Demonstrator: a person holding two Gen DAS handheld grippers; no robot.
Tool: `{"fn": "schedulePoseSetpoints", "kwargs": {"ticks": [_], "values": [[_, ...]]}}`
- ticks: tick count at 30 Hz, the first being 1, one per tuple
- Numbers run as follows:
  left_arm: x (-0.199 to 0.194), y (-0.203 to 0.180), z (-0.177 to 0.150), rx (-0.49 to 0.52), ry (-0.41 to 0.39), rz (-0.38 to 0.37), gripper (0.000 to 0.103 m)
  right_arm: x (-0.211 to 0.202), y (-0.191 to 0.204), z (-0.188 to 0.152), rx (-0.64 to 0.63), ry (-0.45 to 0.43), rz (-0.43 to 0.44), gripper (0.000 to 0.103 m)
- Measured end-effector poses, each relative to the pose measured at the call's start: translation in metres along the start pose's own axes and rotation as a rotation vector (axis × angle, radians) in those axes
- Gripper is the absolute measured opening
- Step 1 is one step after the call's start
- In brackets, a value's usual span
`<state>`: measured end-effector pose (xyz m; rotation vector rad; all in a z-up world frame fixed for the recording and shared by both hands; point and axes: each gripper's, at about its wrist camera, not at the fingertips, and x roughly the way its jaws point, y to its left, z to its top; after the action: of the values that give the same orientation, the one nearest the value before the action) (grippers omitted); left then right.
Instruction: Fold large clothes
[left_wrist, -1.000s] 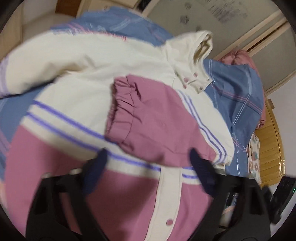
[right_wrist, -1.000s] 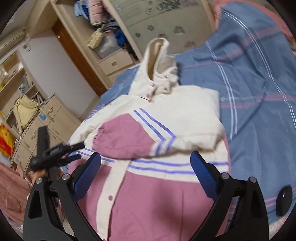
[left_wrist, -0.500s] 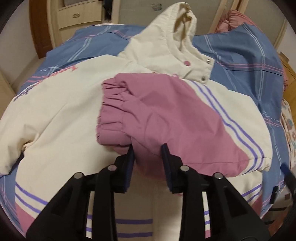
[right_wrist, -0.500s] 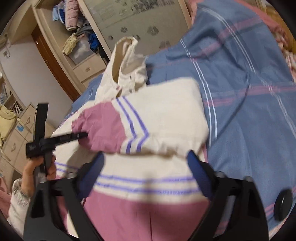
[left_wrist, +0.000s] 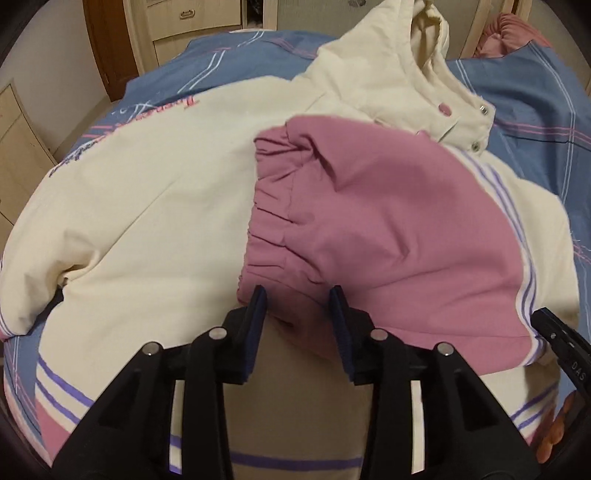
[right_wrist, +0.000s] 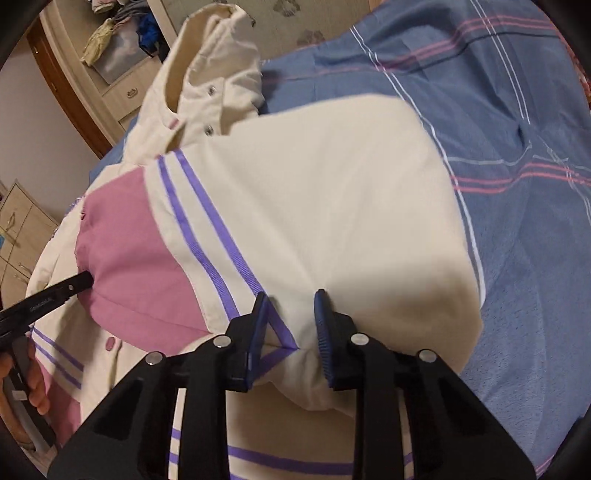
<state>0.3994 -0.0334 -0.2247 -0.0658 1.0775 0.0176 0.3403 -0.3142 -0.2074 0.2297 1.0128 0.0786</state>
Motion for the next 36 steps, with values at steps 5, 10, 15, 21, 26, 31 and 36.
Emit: {"fn": "schedulePoseSetpoints", "kwargs": {"ticks": [5,10,15,21,26,31,36], "values": [[-0.046,0.014,-0.01,-0.017,-0.124,-0.096,0.062,-0.046,0.007,-0.007,-0.041,-0.162,0.001,0.062],[-0.057,0.066,-0.022,-0.142,-0.098,-0.152,0.067,-0.006,0.009,-0.01,-0.099,-0.05,-0.178,0.094],[-0.093,0.21,-0.077,-0.553,-0.209,-0.346,0.1,-0.016,0.032,-0.037,-0.232,-0.209,-0.222,0.102],[-0.082,0.386,-0.157,-1.118,-0.205,-0.378,0.101,-0.006,0.032,-0.04,-0.247,-0.235,-0.265,0.102],[-0.058,0.433,-0.167,-1.227,-0.23,-0.448,0.1,-0.005,0.035,-0.047,-0.257,-0.25,-0.292,0.102],[-0.048,0.44,-0.148,-1.238,-0.26,-0.479,0.099,-0.006,0.034,-0.05,-0.253,-0.267,-0.29,0.102],[-0.039,0.449,-0.141,-1.249,-0.265,-0.461,0.007,-0.006,0.035,-0.052,-0.252,-0.282,-0.296,0.102]]}}
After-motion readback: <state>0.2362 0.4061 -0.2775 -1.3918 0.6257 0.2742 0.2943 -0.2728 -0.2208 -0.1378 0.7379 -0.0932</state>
